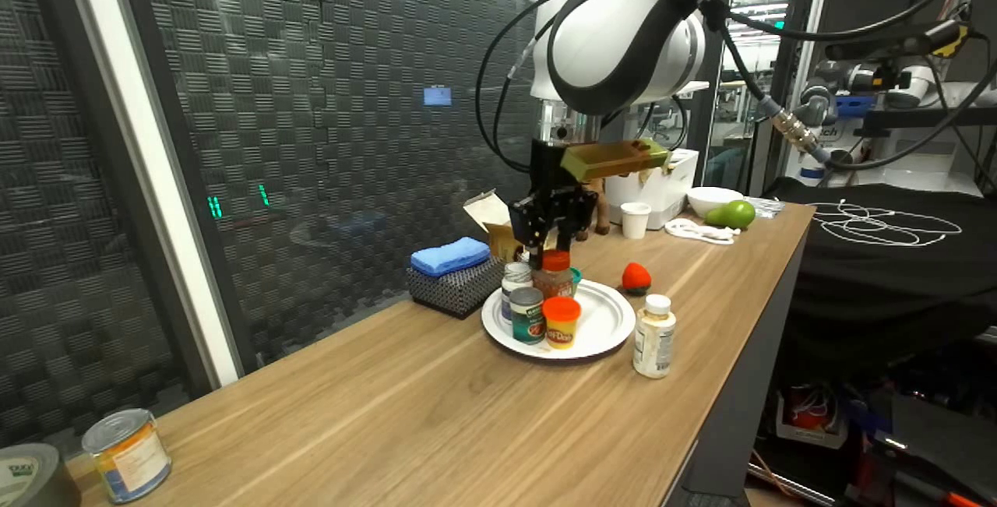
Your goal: Place the bottles and the strawberry on the white plate
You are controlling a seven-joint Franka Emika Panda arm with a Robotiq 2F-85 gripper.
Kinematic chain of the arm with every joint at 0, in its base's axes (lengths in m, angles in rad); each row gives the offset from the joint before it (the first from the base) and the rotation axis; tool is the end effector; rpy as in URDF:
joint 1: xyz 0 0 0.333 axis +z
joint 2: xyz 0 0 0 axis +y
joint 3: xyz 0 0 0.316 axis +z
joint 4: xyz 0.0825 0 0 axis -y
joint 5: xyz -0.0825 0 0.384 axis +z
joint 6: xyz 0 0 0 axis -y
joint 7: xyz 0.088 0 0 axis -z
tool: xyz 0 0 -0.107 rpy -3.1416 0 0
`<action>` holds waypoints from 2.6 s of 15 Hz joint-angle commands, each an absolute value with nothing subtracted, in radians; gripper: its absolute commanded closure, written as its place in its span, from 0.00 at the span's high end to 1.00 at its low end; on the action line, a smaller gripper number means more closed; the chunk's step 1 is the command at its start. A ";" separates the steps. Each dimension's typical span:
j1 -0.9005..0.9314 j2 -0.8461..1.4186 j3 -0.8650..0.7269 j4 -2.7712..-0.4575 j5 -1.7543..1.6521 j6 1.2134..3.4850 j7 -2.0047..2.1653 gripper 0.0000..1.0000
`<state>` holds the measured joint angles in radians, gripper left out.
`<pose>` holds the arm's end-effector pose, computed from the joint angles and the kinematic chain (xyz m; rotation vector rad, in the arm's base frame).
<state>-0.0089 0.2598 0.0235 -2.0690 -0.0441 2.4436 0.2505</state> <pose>0.5961 0.0083 0.3170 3.1110 -0.3198 0.1834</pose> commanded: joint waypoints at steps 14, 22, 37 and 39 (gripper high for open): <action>-0.053 0.122 -0.121 -2.182 -0.099 2.422 0.410 1.00; -0.088 0.252 -0.183 -2.120 -0.108 2.410 0.412 1.00; -0.114 0.398 -0.169 -2.052 0.087 2.369 0.359 1.00; -0.117 0.405 -0.170 -2.046 0.095 2.376 0.358 0.74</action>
<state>-0.1034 0.3918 -0.1750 -2.0777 0.0604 2.3873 0.3791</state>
